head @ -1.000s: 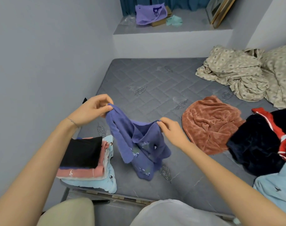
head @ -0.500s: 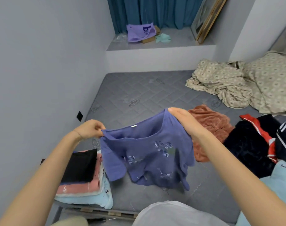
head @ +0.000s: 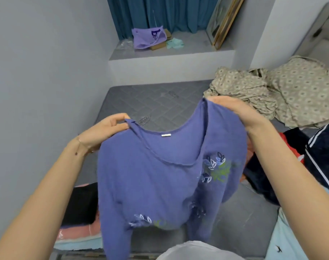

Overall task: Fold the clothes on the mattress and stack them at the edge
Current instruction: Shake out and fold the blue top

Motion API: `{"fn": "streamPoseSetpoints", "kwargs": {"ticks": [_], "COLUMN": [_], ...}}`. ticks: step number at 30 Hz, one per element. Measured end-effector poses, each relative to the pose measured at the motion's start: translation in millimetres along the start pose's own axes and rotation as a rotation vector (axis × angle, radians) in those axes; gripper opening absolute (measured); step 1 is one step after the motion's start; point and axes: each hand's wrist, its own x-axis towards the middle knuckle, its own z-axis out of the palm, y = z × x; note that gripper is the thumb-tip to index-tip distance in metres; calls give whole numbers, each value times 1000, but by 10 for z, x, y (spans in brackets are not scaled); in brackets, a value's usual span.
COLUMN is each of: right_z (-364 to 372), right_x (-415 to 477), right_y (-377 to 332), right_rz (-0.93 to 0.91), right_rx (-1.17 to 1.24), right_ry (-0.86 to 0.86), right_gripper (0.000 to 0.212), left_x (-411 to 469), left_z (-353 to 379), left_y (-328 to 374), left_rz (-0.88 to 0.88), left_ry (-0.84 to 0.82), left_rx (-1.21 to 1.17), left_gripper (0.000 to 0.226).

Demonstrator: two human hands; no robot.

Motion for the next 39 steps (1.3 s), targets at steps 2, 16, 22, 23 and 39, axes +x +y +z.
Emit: {"fn": "streamPoseSetpoints", "kwargs": {"ticks": [2, 16, 22, 23, 39], "right_z": [-66, -984, -1413, -1444, -148], "right_x": [271, 2114, 2697, 2765, 3133], "right_y": [197, 4172, 5347, 5473, 5861], "right_rz": [82, 396, 370, 365, 211], "right_rx": [-195, -1289, -1477, -1509, -1187], "right_ry": [-20, 311, 328, 337, -58], "right_gripper": [25, 30, 31, 32, 62], "left_x": [455, 2782, 3557, 3651, 2249], "left_z": [-83, 383, 421, 443, 515], "left_y": [-361, -4227, -5347, -5463, -5766], "left_rz": [-76, -390, -307, -278, -593], "left_ry": [61, 334, 501, 528, 591], "left_rx": [306, 605, 559, 522, 648], "left_gripper": [11, 18, 19, 18, 32]}}
